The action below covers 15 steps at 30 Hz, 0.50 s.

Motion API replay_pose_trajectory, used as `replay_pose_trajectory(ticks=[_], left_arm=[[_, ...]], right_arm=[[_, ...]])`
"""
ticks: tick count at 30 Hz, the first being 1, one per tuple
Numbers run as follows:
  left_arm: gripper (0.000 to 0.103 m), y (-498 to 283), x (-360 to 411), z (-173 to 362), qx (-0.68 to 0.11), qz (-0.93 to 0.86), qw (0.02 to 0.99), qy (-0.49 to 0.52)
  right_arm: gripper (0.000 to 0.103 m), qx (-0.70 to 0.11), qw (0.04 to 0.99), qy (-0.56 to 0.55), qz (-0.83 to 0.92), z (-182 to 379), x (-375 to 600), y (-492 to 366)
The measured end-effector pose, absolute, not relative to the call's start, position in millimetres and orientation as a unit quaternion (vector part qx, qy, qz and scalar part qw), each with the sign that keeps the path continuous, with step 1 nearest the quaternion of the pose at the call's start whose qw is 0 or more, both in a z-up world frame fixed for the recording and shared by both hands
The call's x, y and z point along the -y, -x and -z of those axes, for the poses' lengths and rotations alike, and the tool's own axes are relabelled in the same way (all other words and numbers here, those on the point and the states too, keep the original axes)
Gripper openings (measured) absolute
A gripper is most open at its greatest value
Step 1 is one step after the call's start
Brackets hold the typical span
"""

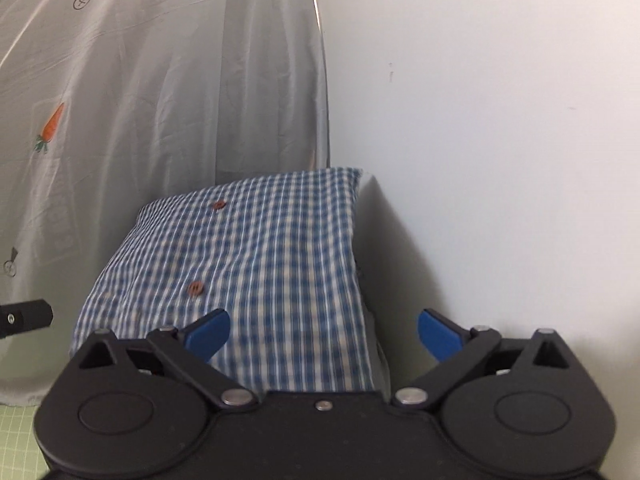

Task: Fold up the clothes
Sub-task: 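Set the folded shirt on top of the stack and open both grippers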

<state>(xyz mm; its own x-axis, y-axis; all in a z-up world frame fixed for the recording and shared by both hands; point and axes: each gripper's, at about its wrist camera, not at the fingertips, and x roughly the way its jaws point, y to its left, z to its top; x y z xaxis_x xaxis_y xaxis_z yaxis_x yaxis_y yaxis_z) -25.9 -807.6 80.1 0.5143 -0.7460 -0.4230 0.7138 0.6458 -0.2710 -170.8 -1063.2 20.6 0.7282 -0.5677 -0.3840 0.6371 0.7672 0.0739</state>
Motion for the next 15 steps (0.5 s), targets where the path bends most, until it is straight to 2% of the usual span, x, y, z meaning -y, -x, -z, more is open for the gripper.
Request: replay_pose_trajectory(ticks=[5, 9, 15], left_arm=[[0.103, 67.6, 777.9, -83.8, -0.245, 0.423, 0.872, 0.024], [0.103, 107.5, 757.4, -71.1, -0.270, 0.433, 0.860, -0.005], [0.103, 155.5, 735.4, -44.8, -0.310, 0.448, 0.837, -0.049]], right_arm=[[0.102, -0.189, 0.921, -0.139, 0.309, -12.0, 1027.7, 220.4], [0.101, -0.225, 0.913, -0.190, 0.282, 7.3, 1006.9, 261.1], [0.101, -0.276, 0.896, -0.191, 0.292, 38.0, 971.1, 305.5]])
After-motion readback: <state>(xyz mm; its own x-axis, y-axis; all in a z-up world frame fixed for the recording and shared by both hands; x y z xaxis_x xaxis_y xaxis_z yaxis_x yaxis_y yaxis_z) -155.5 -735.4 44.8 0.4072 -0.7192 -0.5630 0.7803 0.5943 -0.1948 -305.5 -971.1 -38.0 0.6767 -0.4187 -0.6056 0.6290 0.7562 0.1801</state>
